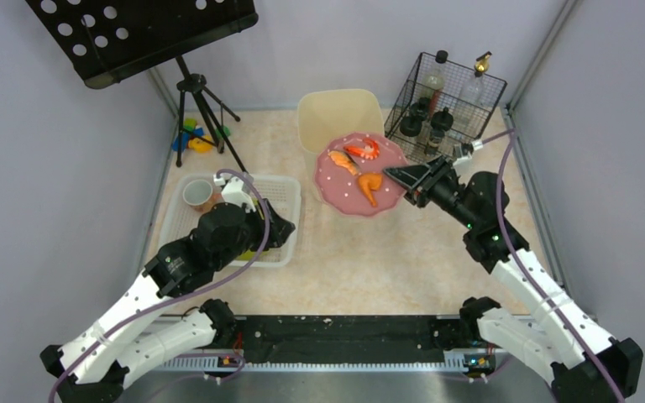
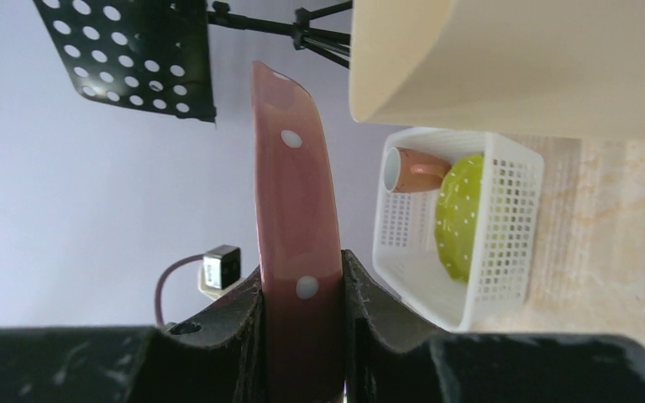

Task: Clear the kitchen counter

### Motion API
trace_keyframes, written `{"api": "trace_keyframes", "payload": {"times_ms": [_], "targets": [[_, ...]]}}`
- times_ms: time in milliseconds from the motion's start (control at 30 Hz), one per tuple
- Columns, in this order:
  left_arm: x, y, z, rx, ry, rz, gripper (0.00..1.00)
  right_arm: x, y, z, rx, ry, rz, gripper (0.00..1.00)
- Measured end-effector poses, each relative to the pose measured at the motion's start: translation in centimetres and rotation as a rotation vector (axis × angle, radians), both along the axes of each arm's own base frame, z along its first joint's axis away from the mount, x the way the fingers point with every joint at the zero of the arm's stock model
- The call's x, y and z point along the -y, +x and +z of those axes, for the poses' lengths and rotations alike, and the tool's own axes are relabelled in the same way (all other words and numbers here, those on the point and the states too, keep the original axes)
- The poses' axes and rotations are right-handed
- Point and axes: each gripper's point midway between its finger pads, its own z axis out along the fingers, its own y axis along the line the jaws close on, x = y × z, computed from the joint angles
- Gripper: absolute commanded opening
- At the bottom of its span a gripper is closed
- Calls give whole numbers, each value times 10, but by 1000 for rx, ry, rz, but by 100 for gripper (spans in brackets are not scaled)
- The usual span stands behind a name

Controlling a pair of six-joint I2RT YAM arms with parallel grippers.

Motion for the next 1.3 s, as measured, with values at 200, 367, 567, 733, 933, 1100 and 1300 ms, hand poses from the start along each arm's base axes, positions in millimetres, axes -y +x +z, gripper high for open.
{"api": "trace_keyframes", "payload": {"times_ms": [200, 367, 567, 733, 933, 1100, 1300], "targets": [[0, 0, 1, 1, -2, 0, 54, -11, 23, 36, 16, 18, 2, 0], [-1, -1, 3, 9, -10, 0, 54, -21, 51, 48, 5, 11, -18, 0], [-3, -3, 5, 14, -17, -1, 54, -32, 90, 52, -16, -3, -46, 0], [-2, -5, 2, 6, -18, -9, 54, -33, 119, 50, -26, -26, -79, 0], [-2, -8, 0, 1, -20, -19, 55, -22, 149, 48, -18, -78, -137, 0], [-3, -8, 1, 7, -19, -22, 67, -9, 175, 44, -5, -113, -178, 0], [-5, -10, 1, 15, -14, -25, 74, -2, 195, 30, 23, -189, -194, 0]]}}
